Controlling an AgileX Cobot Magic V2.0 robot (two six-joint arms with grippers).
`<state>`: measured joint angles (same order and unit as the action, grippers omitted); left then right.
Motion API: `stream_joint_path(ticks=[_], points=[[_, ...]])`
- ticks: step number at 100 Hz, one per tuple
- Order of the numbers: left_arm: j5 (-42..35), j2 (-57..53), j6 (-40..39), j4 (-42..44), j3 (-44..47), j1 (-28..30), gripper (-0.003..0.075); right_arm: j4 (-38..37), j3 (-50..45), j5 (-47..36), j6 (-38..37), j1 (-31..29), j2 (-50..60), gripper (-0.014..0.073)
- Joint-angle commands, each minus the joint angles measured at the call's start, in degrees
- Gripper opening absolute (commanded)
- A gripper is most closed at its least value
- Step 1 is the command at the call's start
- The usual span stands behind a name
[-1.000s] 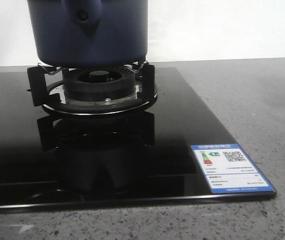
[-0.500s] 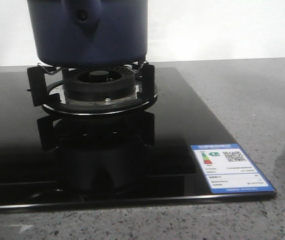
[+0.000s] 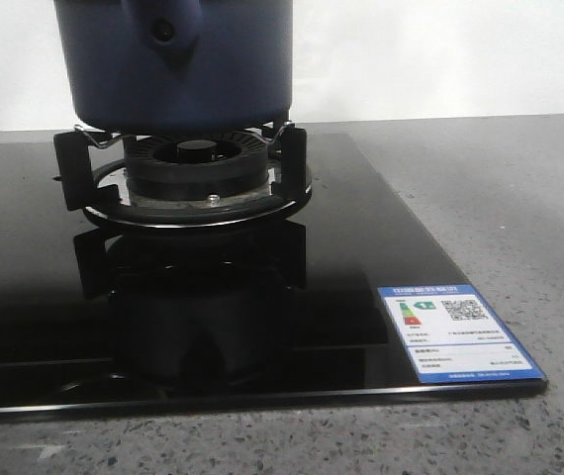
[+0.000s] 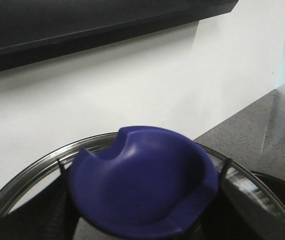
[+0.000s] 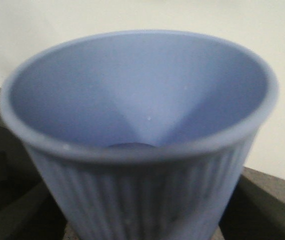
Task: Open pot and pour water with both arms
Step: 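Tilt the cup with the right gripper to pour water into the pot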
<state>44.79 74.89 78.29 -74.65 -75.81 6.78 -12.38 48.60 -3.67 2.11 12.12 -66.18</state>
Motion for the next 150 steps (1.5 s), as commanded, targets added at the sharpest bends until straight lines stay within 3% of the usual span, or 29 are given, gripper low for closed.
stream_joint_path(ticks=[1,50,78,150], points=[[-1.9,-2.3,-0.7,-4.7,-2.2,0.2,0.0349,-2.9,5.0,-2.5,0.4,2.1,0.1,0.0419],[-1.9,-2.3,-0.7,-4.8,-2.2,0.2,0.0349,-14.8,20.8,11.4,0.4,12.8,-9.0,0.0420],[-1.8,-2.3,-0.7,-5.0,-2.2,0.2,0.0348,-26.6,27.0,17.5,0.4,18.1,-14.3,0.0419],[1.2,-2.3,-0.7,-7.8,-2.2,0.0,0.0349,-55.7,27.9,18.5,0.4,22.0,-18.2,0.0420]])
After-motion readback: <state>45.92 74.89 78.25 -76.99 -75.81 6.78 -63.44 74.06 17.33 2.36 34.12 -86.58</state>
